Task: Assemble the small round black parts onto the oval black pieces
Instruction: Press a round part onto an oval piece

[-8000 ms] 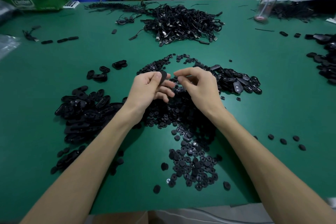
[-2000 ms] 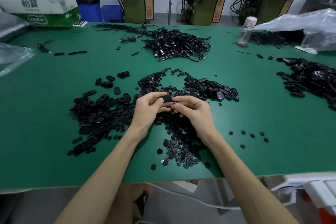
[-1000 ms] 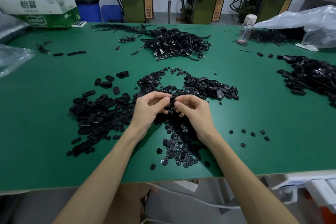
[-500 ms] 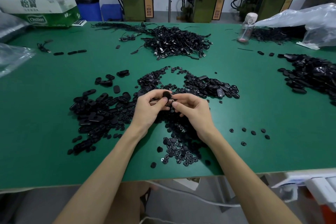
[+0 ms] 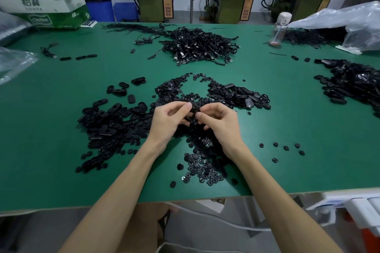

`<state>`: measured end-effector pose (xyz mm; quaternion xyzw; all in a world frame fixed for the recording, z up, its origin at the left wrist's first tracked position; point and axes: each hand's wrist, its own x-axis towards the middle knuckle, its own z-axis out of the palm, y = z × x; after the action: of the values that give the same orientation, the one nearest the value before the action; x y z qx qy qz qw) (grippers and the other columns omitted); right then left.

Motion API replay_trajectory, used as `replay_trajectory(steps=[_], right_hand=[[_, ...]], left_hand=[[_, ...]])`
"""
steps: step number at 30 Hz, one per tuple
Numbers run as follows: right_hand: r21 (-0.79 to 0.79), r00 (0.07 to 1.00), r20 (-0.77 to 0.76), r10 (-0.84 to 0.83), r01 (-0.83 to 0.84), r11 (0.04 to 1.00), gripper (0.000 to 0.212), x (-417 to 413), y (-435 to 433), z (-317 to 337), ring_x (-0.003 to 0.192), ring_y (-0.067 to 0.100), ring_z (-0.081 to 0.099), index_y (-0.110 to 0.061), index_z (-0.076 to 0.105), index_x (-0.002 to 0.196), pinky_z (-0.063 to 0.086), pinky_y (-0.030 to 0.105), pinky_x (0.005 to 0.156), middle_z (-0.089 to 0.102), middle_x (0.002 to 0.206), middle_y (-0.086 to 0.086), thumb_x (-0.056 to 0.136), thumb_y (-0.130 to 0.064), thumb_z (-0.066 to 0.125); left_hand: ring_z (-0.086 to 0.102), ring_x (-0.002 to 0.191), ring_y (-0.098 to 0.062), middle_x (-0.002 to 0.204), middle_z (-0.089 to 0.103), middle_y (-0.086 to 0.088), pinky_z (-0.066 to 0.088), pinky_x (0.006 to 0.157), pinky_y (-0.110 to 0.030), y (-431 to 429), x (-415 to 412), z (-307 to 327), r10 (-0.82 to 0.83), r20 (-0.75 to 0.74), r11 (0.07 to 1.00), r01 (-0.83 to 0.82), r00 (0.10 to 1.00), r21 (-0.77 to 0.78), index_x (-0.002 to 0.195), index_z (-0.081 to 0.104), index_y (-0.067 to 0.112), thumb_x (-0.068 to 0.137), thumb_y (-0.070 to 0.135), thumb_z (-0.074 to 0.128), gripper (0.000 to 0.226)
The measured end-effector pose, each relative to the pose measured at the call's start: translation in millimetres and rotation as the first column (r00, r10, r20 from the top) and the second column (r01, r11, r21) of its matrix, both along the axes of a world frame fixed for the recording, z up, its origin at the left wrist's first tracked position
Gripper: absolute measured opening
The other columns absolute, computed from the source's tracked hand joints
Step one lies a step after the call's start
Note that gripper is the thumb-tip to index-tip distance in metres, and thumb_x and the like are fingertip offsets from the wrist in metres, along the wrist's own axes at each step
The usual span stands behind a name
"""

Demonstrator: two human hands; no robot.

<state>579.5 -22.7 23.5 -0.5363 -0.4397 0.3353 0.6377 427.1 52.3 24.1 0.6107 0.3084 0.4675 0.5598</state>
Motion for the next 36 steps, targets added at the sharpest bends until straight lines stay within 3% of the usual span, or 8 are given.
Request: replay_trajectory(steps=[6,11,21,30,36], right_hand=[[-0.002,0.999,0.009,-0.045,0.045,0.999,0.01,0.4,0.0,0.1,0.073,0.011,0.069,-0.011,0.076,0.093,0.054,0.022,0.062,0.076,0.08,0.003,0.086,-0.008,0.082],[0.001,0.997,0.021,-0.073,0.073,0.997,0.008,0.6,-0.6,-0.2,0.074,0.013,0.069,-0.013,0.076,0.092,0.054,0.023,0.062,0.076,0.081,0.004,0.087,-0.009,0.08],[-0.013,0.99,0.093,-0.105,0.106,0.994,0.009,-0.5,-0.2,-0.7,0.073,0.014,0.066,-0.016,0.075,0.09,0.053,0.025,0.06,0.075,0.079,0.003,0.089,-0.007,0.077],[-0.031,0.981,0.143,-0.129,0.135,0.99,0.01,-0.2,1.1,-1.6,0.073,0.012,0.066,-0.016,0.076,0.091,0.053,0.027,0.061,0.075,0.079,0.002,0.089,-0.007,0.076],[-0.021,0.978,0.157,-0.139,0.144,0.989,0.01,1.3,0.8,-2.7,0.072,0.009,0.065,-0.021,0.076,0.089,0.052,0.025,0.061,0.075,0.079,-0.001,0.089,-0.011,0.077]], left_hand=[[0.07,0.072,-0.018,0.078,0.076,-0.004,0.058,0.064,-0.028,-0.1,-0.1,-2.0,0.013,-0.069,0.998,-0.009,0.997,0.057,0.105,0.078,0.01,0.098,0.018,0.071,0.013],[0.074,0.072,-0.019,0.085,0.078,-0.006,0.058,0.064,-0.026,-1.5,1.1,-1.1,0.0,-0.096,0.997,0.007,0.995,0.077,0.107,0.077,0.01,0.094,0.012,0.075,0.013],[0.075,0.075,-0.021,0.082,0.078,-0.005,0.058,0.065,-0.026,-3.8,1.9,-0.4,-0.008,-0.144,0.994,0.023,0.989,0.104,0.105,0.077,0.007,0.093,0.009,0.075,0.012],[0.076,0.076,-0.019,0.081,0.078,-0.002,0.059,0.066,-0.027,-5.5,2.8,0.2,-0.004,-0.201,0.991,0.032,0.979,0.133,0.099,0.075,0.017,0.093,0.008,0.075,0.011],[0.077,0.077,-0.015,0.085,0.079,-0.001,0.055,0.066,-0.019,-4.8,3.6,-0.8,-0.001,-0.236,0.99,0.033,0.972,0.135,0.106,0.074,0.014,0.093,0.01,0.076,0.013]])
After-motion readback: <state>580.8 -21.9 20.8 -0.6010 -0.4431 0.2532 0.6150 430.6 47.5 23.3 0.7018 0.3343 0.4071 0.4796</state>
